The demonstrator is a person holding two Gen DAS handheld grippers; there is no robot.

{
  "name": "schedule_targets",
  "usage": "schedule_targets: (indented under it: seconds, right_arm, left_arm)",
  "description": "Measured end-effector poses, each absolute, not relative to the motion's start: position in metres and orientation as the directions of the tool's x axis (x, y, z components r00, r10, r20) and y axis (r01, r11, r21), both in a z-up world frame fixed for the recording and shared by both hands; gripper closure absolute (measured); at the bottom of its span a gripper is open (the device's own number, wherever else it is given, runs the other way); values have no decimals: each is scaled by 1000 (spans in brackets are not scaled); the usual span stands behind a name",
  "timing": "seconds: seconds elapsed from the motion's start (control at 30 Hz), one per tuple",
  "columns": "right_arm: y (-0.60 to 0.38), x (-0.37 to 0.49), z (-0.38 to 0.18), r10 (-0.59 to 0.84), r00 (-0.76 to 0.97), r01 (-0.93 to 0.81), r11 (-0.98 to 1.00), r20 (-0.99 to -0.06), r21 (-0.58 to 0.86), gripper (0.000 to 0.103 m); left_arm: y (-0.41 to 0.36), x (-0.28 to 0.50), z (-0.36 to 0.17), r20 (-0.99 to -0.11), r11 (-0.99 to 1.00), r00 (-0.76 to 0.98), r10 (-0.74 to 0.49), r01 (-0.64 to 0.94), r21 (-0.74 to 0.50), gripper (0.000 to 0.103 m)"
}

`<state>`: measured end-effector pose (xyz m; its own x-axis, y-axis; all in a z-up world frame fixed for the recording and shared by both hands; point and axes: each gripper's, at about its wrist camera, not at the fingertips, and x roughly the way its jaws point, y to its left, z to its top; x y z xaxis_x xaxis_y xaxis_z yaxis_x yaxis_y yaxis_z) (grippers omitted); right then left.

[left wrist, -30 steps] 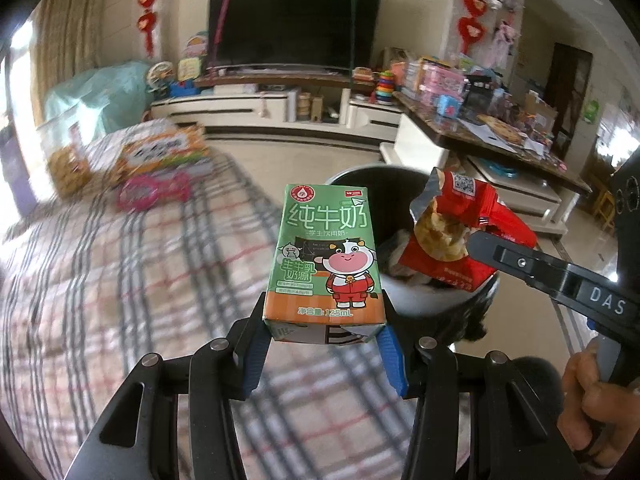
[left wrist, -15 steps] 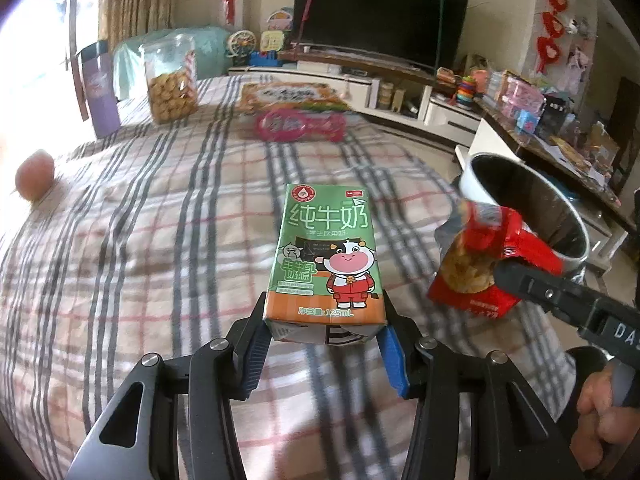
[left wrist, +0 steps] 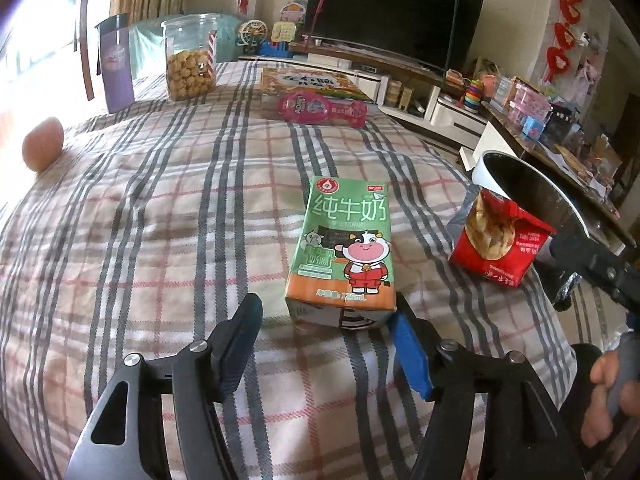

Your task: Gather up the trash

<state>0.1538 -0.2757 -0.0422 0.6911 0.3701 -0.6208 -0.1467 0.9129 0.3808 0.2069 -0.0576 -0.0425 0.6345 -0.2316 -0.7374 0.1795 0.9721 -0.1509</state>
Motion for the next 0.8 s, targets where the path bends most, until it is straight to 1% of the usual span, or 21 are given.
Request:
schedule_targets:
  seconds: [0.03, 0.27, 0.57, 0.73, 0.8]
  right_arm:
    - [-277, 156, -43, 372, 691, -141, 910, -619, 389, 17]
    - [-265, 165, -50, 374, 689, -165, 915, -621, 369, 17]
    - [-258, 177, -71, 349, 643, -123, 926, -681, 358, 17]
    - [-253, 183, -73, 337, 634, -127, 933, -696, 336, 17]
    - [-251, 186, -73, 335, 631, -131, 935, -700, 330, 20]
  left_arm:
    - [-57, 207, -43, -736, 972, 636, -231, 179, -150, 35]
    - [-57, 216, -41, -731, 976, 647, -217, 164, -144, 35]
    - [-51, 221, -48, -739, 971, 630, -238, 155, -181, 35]
    - [-48, 223, -48, -739, 969, 628, -245, 152, -192, 35]
    - [-48, 223, -49, -741, 969, 624, -247, 155, -192, 35]
